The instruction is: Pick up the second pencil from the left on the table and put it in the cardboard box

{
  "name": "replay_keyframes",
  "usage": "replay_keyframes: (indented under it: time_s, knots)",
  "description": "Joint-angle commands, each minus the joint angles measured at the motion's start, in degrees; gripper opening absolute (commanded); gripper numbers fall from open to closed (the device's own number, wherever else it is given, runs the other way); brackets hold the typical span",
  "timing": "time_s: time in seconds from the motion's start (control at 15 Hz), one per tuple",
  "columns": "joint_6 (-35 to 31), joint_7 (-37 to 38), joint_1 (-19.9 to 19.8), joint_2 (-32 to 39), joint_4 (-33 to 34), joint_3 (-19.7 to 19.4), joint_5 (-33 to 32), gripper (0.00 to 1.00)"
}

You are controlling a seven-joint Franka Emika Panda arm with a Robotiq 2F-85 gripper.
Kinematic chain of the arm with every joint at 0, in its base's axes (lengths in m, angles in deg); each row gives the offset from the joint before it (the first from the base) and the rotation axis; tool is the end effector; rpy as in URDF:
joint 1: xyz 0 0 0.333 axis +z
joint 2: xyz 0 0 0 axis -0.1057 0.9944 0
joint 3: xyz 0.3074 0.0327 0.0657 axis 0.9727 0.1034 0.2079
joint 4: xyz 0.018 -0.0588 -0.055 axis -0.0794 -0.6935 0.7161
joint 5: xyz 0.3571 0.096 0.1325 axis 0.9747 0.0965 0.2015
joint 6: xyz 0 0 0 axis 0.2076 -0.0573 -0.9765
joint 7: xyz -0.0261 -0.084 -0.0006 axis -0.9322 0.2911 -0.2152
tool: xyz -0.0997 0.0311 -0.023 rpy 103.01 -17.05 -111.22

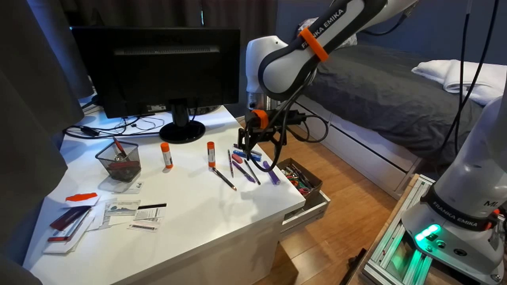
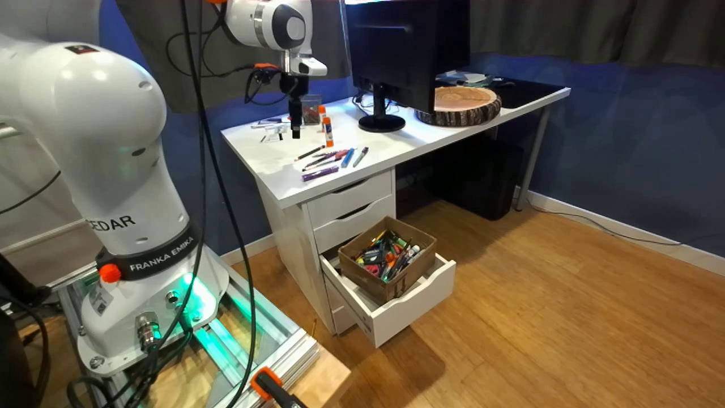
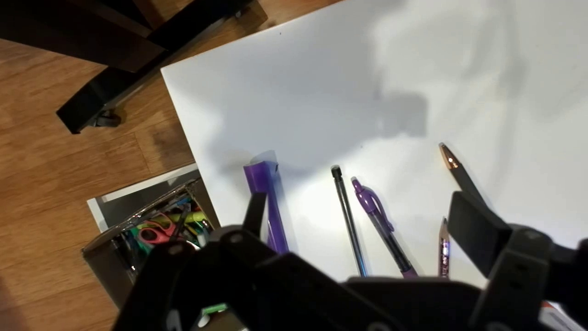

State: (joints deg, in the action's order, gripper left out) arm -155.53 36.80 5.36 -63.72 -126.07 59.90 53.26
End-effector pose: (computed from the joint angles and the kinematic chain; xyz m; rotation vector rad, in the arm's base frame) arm 0.4888 0.2229 0.2584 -2.9742 0.9331 0.2840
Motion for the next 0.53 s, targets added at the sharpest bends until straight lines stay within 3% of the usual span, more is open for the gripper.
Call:
replay_keyframes:
  time_s: [0.0,0.33,0.47]
  knots:
    - [-1.44,1.04,1.64,1.09,0.55,-2.25,-0.41,1.00]
    - [-5.15,0.97,1.70,5.48,2.43,-4.16,0.06,0.98]
    - [-6.55,0.44,1.85,7.15,3.32,-4.53,0.46,0.85]
